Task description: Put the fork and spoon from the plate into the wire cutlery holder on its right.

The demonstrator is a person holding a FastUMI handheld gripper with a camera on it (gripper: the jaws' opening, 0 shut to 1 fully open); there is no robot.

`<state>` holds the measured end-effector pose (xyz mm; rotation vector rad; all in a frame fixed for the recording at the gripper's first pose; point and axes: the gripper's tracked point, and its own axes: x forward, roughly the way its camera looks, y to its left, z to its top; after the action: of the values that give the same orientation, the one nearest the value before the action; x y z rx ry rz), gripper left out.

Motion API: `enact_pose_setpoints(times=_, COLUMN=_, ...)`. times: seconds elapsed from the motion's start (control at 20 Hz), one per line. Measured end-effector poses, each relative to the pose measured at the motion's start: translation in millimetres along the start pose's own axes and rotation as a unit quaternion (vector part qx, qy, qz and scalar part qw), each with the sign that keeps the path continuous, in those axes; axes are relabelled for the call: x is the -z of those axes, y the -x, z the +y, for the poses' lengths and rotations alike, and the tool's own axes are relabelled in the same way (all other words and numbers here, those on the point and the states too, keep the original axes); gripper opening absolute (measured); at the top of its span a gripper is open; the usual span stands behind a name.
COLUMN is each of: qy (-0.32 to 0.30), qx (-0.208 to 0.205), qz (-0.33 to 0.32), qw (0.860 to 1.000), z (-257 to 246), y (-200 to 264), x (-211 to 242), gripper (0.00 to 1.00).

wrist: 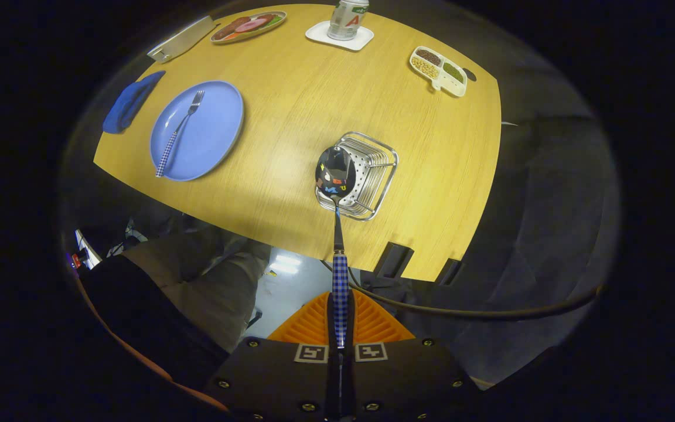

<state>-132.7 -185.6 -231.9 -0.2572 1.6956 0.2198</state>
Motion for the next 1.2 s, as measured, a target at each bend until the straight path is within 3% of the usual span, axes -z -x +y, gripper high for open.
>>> enact_pose_setpoints(times=0.45, qy=0.059, qx=0.007, qz=0.115, qw=0.992, z=-26, y=-38, x=-28, gripper=0.02)
enact_pose_setpoints(times=0.65, qy=0.066, qx=0.006, qz=0.135, qw=0.989, z=-27, y=-46, x=-38, gripper=0.02)
enact_pose_setpoints(times=1.2, qy=0.065, qx=-0.016, qz=0.132, qw=0.989, z=-30, y=-48, x=-58, gripper=0.18)
